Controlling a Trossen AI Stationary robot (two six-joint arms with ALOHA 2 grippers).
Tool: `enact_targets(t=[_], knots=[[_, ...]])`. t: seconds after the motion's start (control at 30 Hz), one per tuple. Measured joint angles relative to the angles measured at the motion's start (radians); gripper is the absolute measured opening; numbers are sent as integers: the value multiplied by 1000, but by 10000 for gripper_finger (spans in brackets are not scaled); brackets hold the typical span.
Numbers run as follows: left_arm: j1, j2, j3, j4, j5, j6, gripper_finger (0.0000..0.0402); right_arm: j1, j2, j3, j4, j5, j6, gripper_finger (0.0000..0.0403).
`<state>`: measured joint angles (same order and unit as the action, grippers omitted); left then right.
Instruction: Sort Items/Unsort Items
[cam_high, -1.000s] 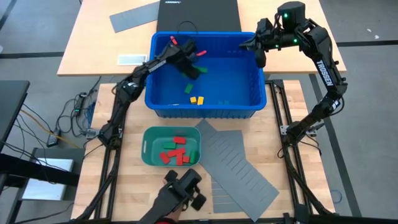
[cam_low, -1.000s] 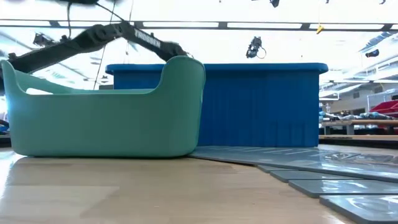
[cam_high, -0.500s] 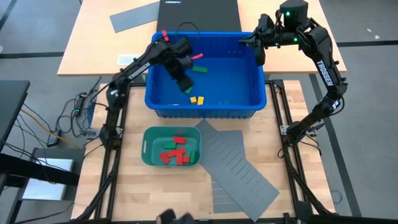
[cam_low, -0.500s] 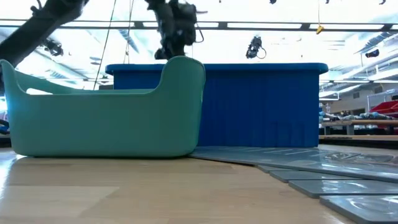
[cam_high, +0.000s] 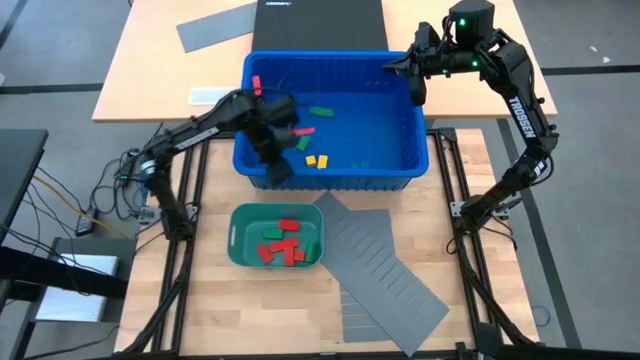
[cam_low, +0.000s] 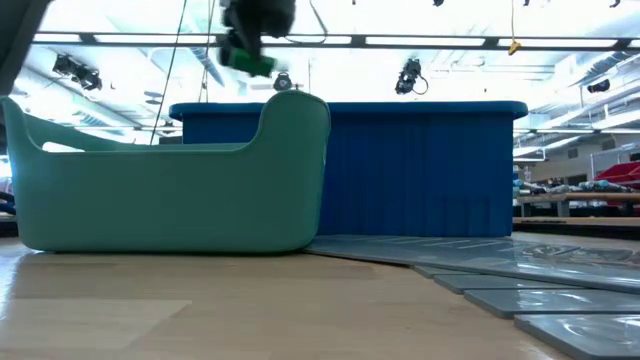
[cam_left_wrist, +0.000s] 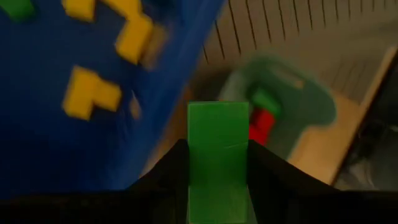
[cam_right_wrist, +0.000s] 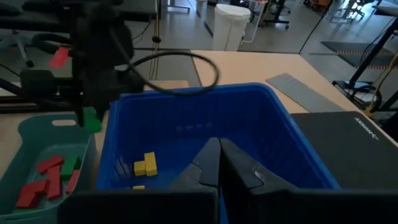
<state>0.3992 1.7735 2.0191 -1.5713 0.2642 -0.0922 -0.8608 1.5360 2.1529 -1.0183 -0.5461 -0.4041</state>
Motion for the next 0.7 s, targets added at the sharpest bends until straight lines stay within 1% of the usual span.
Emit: enact_targets(t=[0.1, 0.23, 0.43, 0.57, 0.6, 0.7], knots=[[-31, -86, -150, 5, 35, -18, 124, 0, 0, 0, -1, 0, -8, 1], [-92, -160, -313, 60, 93, -33, 124, 0, 0, 0, -1, 0, -13, 1], [-191, -210, -479, 193, 111, -20, 124, 0, 0, 0, -2, 0, -13, 1], [-229, -210, -577, 203, 148, -41, 125, 0, 0, 0, -1, 0, -13, 1], [-237, -210, -598, 203, 154, -53, 132, 0, 0, 0, -1, 1, -13, 1], [-257, -209, -642, 210, 162, -75, 173, 0, 0, 0, 0, 1, -15, 1]])
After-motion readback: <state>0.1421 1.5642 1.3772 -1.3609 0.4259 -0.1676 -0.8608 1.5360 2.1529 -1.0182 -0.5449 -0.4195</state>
